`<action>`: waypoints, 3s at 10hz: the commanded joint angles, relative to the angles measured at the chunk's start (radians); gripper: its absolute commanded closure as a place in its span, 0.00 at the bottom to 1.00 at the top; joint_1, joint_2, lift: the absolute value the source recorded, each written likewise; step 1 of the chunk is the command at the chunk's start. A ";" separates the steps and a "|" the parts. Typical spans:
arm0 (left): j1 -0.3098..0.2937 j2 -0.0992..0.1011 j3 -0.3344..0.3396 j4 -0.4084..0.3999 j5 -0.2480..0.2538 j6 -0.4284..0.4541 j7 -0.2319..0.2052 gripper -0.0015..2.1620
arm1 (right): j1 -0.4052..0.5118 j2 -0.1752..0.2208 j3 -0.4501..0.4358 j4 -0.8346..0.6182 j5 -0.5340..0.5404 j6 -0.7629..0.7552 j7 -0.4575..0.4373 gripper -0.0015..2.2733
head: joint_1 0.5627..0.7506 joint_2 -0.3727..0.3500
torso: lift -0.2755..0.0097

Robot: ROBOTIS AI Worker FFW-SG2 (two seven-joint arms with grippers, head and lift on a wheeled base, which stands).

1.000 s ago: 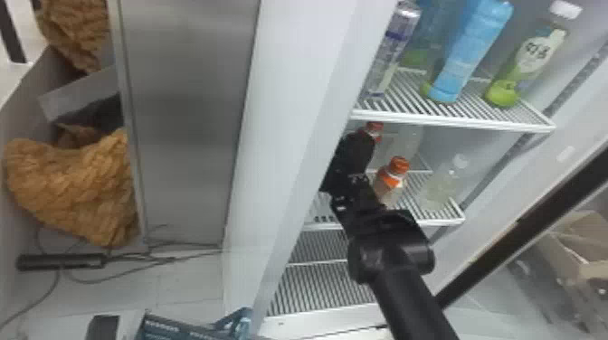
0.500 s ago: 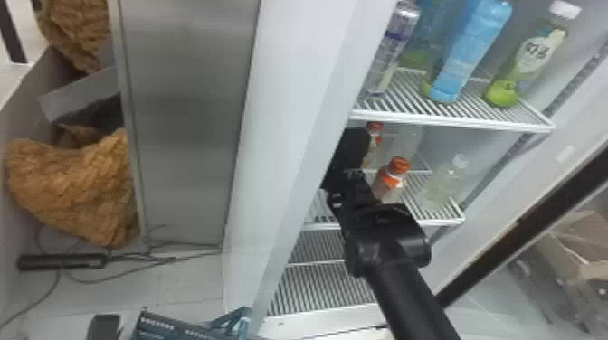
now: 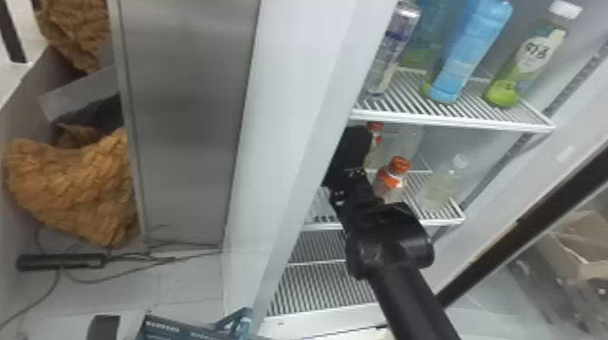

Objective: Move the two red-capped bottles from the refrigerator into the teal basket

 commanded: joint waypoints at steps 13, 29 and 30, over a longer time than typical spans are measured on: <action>0.012 0.002 0.021 0.002 0.004 0.000 -0.005 0.54 | 0.536 0.002 -0.163 -0.713 -0.077 0.222 0.023 0.40 | 0.70 0.03 | 0.18; 0.027 0.001 0.055 -0.003 -0.020 0.005 -0.014 0.54 | 1.147 -0.029 -0.289 -1.400 -0.154 0.941 0.279 0.40 | 0.70 0.03 | 0.18; 0.027 0.001 0.055 -0.003 -0.020 0.005 -0.014 0.54 | 1.113 -0.054 -0.261 -1.393 -0.152 1.039 0.304 0.40 | 0.70 0.03 | 0.18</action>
